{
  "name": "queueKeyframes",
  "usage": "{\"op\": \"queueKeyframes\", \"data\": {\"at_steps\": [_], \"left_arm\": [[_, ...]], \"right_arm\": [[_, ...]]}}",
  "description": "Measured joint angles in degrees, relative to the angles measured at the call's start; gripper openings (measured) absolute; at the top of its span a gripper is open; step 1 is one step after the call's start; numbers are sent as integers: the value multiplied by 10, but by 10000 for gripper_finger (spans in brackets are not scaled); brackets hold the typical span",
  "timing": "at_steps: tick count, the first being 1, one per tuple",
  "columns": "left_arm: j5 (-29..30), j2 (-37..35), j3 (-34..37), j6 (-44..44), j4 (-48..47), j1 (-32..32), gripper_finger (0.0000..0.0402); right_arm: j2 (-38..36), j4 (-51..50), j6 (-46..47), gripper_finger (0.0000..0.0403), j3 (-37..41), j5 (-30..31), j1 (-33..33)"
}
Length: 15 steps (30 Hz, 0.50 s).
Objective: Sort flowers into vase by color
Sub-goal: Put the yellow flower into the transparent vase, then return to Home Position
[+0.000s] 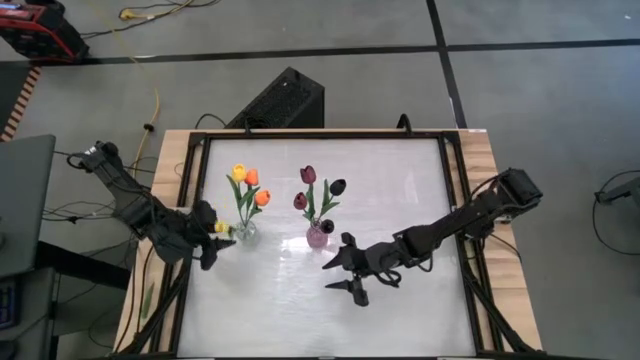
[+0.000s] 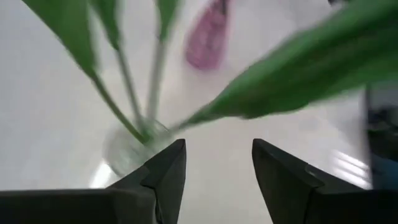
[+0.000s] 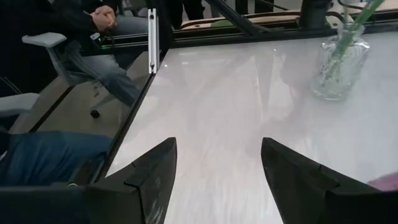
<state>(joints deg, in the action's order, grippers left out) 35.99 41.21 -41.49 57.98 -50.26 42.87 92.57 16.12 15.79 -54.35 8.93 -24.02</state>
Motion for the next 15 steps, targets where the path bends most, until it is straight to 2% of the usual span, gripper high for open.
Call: {"op": "queueKeyframes", "data": {"at_steps": [5, 11, 15], "left_arm": [[-129, 0, -12, 53, 1, 0, 171], [-231, 0, -12, 103, -2, 0, 156], [-320, 0, -12, 101, 9, 0, 141]], "right_arm": [[-46, -53, 8, 260, 0, 0, -10], [-82, -77, 9, 260, 0, 0, -32], [-99, -82, 9, 260, 0, 0, -51]]}}
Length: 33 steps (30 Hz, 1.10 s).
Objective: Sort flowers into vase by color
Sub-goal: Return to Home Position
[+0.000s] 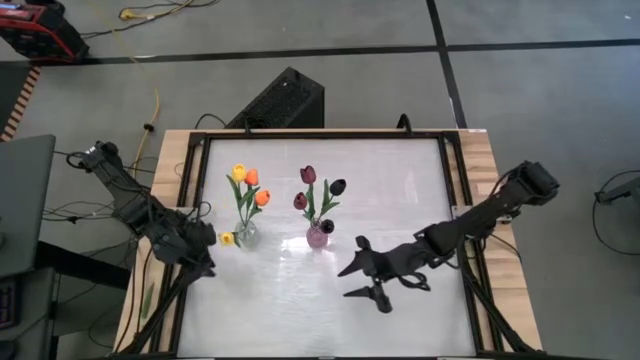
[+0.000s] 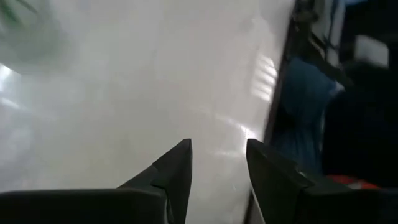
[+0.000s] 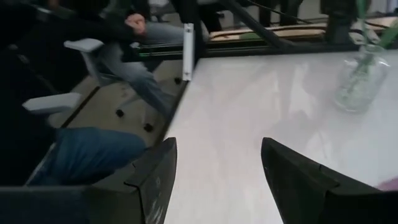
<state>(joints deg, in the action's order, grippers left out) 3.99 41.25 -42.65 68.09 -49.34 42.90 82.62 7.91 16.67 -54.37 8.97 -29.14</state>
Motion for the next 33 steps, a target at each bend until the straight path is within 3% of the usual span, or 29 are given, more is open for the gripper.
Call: {"op": "queueKeyframes", "data": {"at_steps": [6, 11, 17, 28, 33], "left_arm": [[-20, 17, 0, -51, 30, 0, 114], [-17, 52, 0, -109, 29, -3, 68], [0, 44, 0, -89, -96, -45, 6], [194, -103, 0, -220, -137, -101, 0], [239, -157, 0, -242, -141, -130, 0]], "right_arm": [[-9, -3, 0, 260, 0, 0, -35], [-9, -5, -2, 260, 0, 0, -50], [-9, -8, -10, 260, 0, 0, -44], [-9, -8, -61, 260, 0, 32, -4], [-17, -7, -68, 260, 0, 32, 34]]}}
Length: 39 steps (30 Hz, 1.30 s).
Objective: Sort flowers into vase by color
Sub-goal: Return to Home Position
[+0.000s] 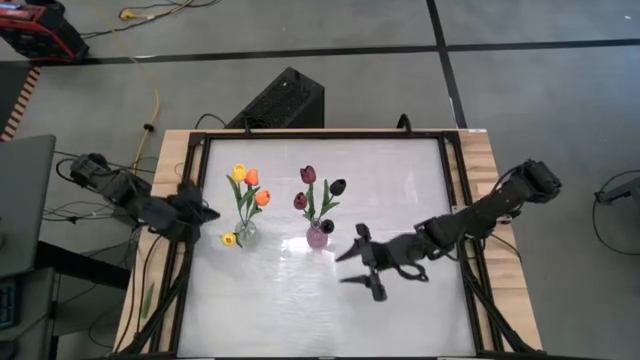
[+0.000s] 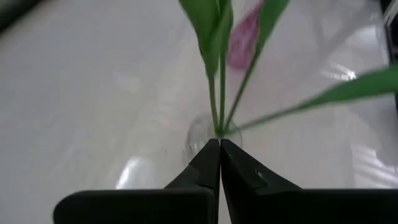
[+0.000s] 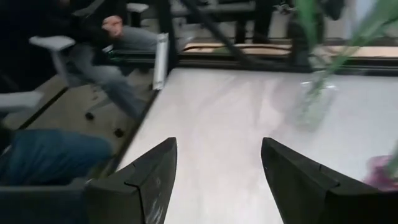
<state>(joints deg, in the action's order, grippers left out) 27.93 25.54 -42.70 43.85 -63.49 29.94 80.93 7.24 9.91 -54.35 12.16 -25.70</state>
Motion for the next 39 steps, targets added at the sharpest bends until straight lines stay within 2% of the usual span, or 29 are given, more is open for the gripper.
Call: {"op": "queueKeyframes", "data": {"at_steps": [4, 7, 12, 16, 20, 25, 28, 33, 36, 39], "left_arm": [[47, -10, 0, -65, 45, -9, 0], [59, -5, 6, -158, 133, -10, 0], [72, -15, 40, -303, 249, -10, 0], [100, -52, 72, -299, 251, -11, 0], [95, -112, 124, -279, 277, -11, 0], [32, -189, 186, -299, 379, -11, 0], [5, -226, 211, -314, 434, -11, 0], [-38, -255, 264, -331, 513, -11, 0], [-62, -252, 288, -329, 536, -11, 0], [-67, -254, 303, -328, 546, -11, 0]], "right_arm": [[-12, -2, -23, 260, 0, 0, 33], [-29, 13, -45, 256, 11, 0, 55], [-69, 57, -55, 220, 76, 0, 84], [-107, 129, -29, 171, 161, 0, 98], [-130, 234, -24, 113, 248, 0, 101], [-135, 359, -24, 47, 319, -1, 106], [-135, 371, -24, 17, 337, -1, 109], [-131, 407, -22, 26, 372, -1, 102], [-131, 469, -21, 36, 409, -1, 93], [-132, 527, -15, 26, 454, -1, 88]]}}
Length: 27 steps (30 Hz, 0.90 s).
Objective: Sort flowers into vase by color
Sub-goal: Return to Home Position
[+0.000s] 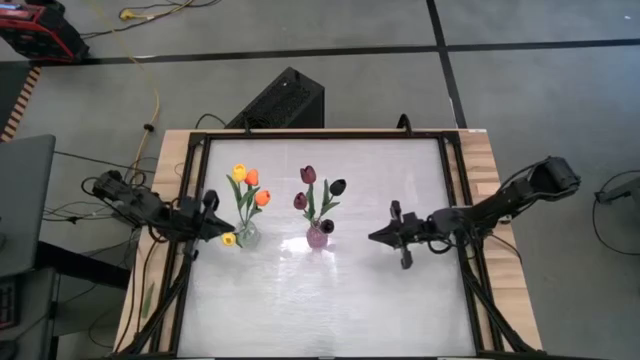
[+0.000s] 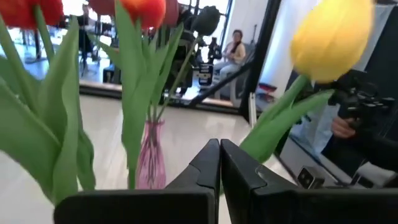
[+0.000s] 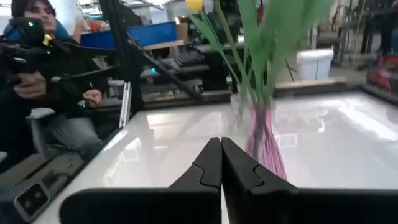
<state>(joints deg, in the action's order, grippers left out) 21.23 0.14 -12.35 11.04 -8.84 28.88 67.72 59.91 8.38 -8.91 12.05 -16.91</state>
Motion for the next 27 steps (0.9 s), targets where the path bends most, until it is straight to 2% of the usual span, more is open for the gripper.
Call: {"op": "queueKeyframes", "data": {"at_steps": [6, 12, 19, 24, 27], "left_arm": [[7, 1, 31, 27, 0, 0, 0], [19, 1, 58, 54, 9, 0, 0], [5, 5, 87, 69, 31, 0, 0], [6, 6, 87, 66, 28, 0, 0], [5, 6, 85, 75, 19, 0, 0]], "right_arm": [[1, 60, 56, 16, 85, 0, 7], [1, 12, 45, 30, 85, -16, 24], [2, -85, 31, 19, 85, -57, 69], [2, -113, 55, 42, 85, -8, 99], [2, -118, 80, 55, 85, -1, 112]]}}
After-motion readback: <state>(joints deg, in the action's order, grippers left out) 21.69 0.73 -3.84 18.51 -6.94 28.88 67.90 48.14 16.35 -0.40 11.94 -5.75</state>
